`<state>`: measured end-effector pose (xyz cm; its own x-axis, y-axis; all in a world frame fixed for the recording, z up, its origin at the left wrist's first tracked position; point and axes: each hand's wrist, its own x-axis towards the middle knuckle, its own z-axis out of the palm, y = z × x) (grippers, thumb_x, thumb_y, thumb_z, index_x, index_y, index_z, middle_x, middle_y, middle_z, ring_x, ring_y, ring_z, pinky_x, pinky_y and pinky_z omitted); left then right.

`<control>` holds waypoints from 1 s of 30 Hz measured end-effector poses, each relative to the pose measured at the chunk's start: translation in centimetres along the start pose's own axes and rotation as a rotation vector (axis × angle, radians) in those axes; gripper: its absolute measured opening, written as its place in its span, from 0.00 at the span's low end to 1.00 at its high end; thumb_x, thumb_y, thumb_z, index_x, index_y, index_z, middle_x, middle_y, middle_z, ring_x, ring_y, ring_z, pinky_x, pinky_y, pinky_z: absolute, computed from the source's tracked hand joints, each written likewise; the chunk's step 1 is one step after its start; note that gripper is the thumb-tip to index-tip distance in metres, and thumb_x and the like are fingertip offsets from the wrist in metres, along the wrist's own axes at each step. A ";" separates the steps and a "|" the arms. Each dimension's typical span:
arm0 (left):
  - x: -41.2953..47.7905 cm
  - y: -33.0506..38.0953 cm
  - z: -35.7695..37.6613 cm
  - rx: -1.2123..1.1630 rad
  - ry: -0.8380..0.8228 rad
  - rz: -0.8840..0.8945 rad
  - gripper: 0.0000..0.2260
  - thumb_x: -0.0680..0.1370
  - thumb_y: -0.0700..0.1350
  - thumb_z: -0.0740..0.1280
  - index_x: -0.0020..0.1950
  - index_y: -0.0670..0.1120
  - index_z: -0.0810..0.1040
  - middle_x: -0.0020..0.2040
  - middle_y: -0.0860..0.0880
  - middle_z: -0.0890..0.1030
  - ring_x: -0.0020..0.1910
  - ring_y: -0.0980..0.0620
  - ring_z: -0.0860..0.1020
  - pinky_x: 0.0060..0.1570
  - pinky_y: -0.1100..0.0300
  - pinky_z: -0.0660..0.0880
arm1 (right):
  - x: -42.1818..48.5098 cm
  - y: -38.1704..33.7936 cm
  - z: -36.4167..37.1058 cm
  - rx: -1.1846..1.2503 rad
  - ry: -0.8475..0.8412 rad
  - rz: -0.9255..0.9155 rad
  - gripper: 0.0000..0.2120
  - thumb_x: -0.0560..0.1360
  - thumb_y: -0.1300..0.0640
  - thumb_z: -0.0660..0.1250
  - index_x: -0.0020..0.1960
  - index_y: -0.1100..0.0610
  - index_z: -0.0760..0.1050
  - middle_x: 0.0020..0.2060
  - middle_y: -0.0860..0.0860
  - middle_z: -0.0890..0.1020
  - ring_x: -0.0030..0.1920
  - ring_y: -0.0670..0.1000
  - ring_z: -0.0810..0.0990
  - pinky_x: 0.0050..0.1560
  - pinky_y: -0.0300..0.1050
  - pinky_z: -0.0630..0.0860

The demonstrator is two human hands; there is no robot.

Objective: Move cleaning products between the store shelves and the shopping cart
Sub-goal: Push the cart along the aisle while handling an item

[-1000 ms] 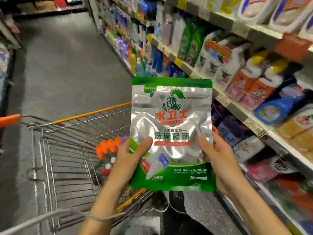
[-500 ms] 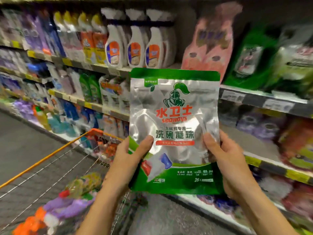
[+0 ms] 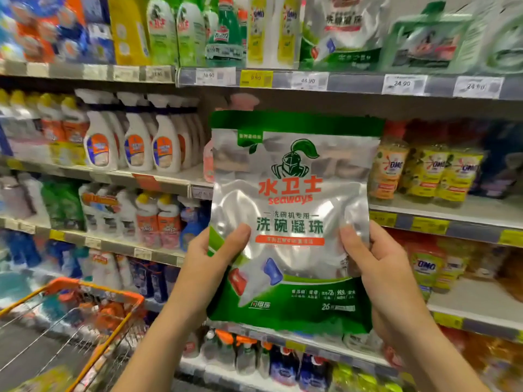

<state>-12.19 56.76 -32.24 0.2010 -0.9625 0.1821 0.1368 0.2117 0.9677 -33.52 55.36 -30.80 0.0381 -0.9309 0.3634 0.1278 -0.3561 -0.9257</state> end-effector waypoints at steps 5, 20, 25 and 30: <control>1.6 0.9 3.5 -0.009 -0.038 0.035 0.20 0.67 0.56 0.74 0.51 0.43 0.81 0.48 0.37 0.83 0.49 0.36 0.82 0.57 0.36 0.75 | 1.9 -1.1 -2.9 -0.018 0.023 -0.052 0.10 0.77 0.48 0.64 0.49 0.53 0.81 0.48 0.63 0.83 0.53 0.69 0.79 0.55 0.69 0.74; 19.9 2.1 7.5 0.079 -0.195 0.520 0.27 0.68 0.51 0.74 0.64 0.56 0.67 0.53 0.62 0.79 0.53 0.61 0.80 0.46 0.69 0.76 | 17.8 -1.1 -3.2 0.088 0.219 -0.171 0.10 0.78 0.57 0.62 0.55 0.58 0.80 0.48 0.56 0.86 0.49 0.57 0.85 0.48 0.52 0.82; 27.0 4.9 8.7 0.377 -0.291 0.779 0.41 0.67 0.60 0.71 0.75 0.63 0.55 0.69 0.69 0.64 0.69 0.68 0.64 0.63 0.76 0.62 | 25.5 -4.2 -3.5 0.042 0.304 -0.309 0.08 0.79 0.58 0.62 0.50 0.55 0.81 0.45 0.54 0.86 0.45 0.54 0.85 0.46 0.50 0.83; 32.3 9.5 11.5 0.533 -0.204 0.987 0.47 0.68 0.63 0.71 0.79 0.49 0.50 0.72 0.64 0.59 0.74 0.64 0.57 0.71 0.70 0.56 | 32.5 -8.5 -4.2 0.046 0.305 -0.442 0.07 0.81 0.62 0.61 0.51 0.57 0.78 0.42 0.52 0.86 0.44 0.51 0.86 0.42 0.46 0.82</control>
<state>-15.54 25.73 -15.13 -0.1761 -0.4354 0.8828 -0.4324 0.8399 0.3280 -37.52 27.81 -11.59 -0.3178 -0.6767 0.6641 0.1101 -0.7220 -0.6830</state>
